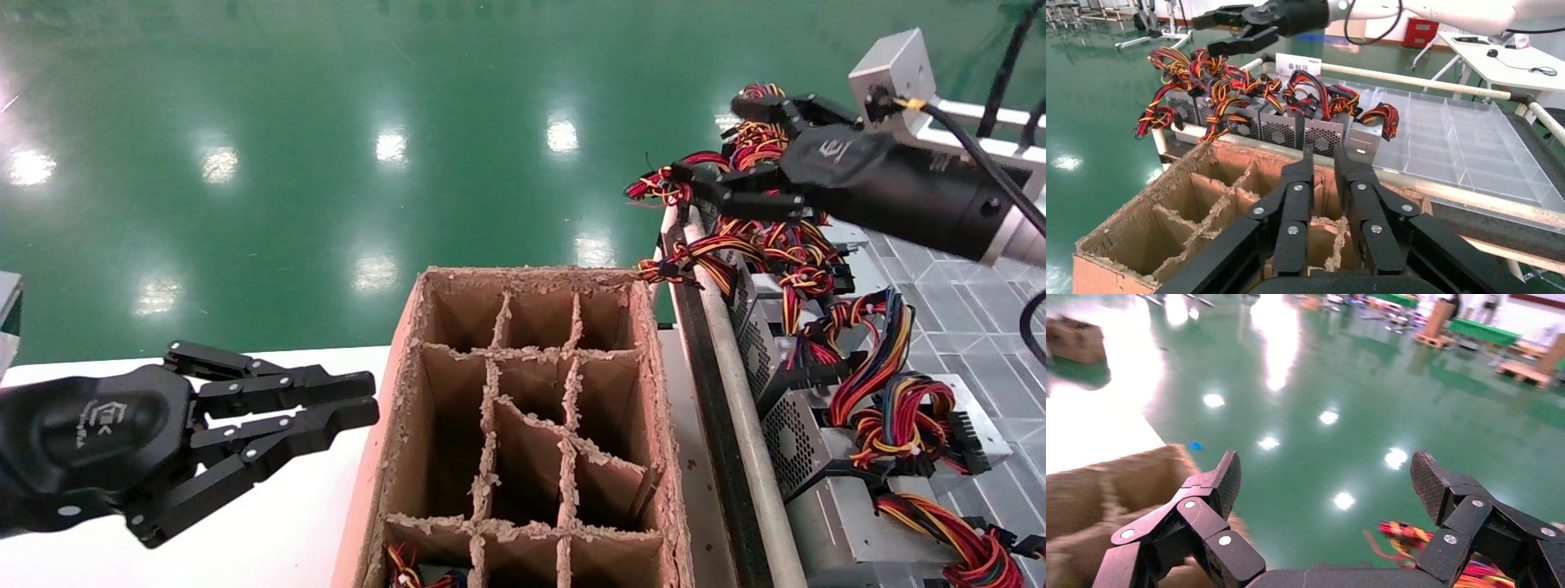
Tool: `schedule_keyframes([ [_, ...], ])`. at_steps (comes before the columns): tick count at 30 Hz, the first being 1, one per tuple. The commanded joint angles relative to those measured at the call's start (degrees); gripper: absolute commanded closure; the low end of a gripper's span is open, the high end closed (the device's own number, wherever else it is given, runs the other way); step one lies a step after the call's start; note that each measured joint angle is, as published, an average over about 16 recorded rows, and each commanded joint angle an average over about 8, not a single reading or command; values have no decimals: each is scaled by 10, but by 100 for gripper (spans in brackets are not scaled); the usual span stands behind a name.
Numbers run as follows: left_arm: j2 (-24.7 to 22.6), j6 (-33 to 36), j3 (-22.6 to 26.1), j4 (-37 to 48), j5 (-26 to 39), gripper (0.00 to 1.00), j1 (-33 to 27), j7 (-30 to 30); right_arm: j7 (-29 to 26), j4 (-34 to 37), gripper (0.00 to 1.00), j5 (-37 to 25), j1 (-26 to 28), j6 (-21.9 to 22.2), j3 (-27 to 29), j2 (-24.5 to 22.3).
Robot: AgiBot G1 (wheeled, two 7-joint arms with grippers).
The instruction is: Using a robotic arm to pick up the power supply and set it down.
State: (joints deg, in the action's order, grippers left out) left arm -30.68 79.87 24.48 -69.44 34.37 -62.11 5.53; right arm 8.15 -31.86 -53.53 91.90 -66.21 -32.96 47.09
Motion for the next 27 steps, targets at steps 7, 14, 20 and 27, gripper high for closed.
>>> schedule_keyframes([
  [7, 0, 0, 0, 0, 0, 0, 0, 0, -44, -97, 0, 27, -70, -45, 39, -28],
  [14, 0, 0, 0, 0, 0, 0, 0, 0, -85, -187, 0, 52, -136, -87, 76, -54],
  [20, 0, 0, 0, 0, 0, 0, 0, 0, -120, -264, 0, 74, -192, -123, 107, -76],
  [27, 0, 0, 0, 0, 0, 0, 0, 0, -160, -354, 0, 99, -257, -165, 144, -102],
])
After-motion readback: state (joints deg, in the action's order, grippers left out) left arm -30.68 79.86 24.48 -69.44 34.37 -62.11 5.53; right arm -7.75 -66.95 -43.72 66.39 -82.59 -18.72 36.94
